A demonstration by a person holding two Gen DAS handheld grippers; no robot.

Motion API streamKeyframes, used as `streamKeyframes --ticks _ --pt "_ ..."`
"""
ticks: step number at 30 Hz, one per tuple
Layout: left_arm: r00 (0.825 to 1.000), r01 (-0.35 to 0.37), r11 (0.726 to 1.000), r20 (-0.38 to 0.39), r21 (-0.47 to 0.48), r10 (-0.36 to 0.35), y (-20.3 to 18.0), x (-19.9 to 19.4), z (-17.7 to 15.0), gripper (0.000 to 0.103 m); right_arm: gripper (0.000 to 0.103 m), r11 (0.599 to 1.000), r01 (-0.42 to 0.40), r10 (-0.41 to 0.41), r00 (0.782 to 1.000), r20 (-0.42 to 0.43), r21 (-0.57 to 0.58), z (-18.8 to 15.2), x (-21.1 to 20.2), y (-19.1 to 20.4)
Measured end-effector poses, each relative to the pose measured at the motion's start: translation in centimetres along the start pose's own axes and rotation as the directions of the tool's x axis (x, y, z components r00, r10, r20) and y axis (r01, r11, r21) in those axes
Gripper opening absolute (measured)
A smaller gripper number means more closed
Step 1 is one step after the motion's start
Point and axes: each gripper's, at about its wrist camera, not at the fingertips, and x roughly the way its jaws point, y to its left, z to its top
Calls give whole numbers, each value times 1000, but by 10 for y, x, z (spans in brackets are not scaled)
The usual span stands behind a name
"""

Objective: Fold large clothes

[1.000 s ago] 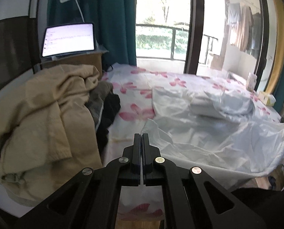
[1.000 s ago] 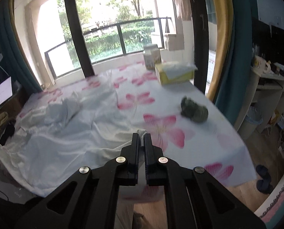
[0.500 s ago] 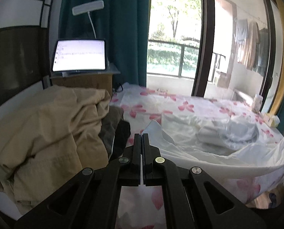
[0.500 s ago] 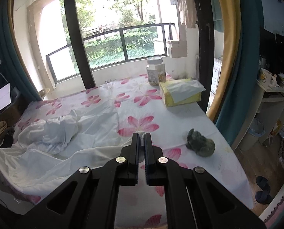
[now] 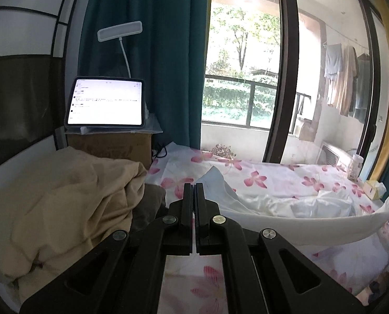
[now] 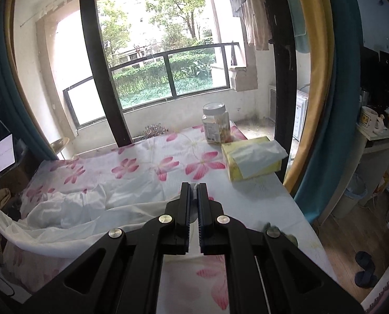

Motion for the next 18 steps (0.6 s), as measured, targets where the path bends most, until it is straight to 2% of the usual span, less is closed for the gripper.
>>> streamKeyframes --ticks 11,18 --pt "999 31 999 21 -30 -30 -1 48 24 1 5 1000 -8 8 1000 -13 -4 35 57 10" --pt "999 45 998 22 -39 -44 -5 93 40 1 5 1000 -15 14 1000 -25 -15 59 97 17"
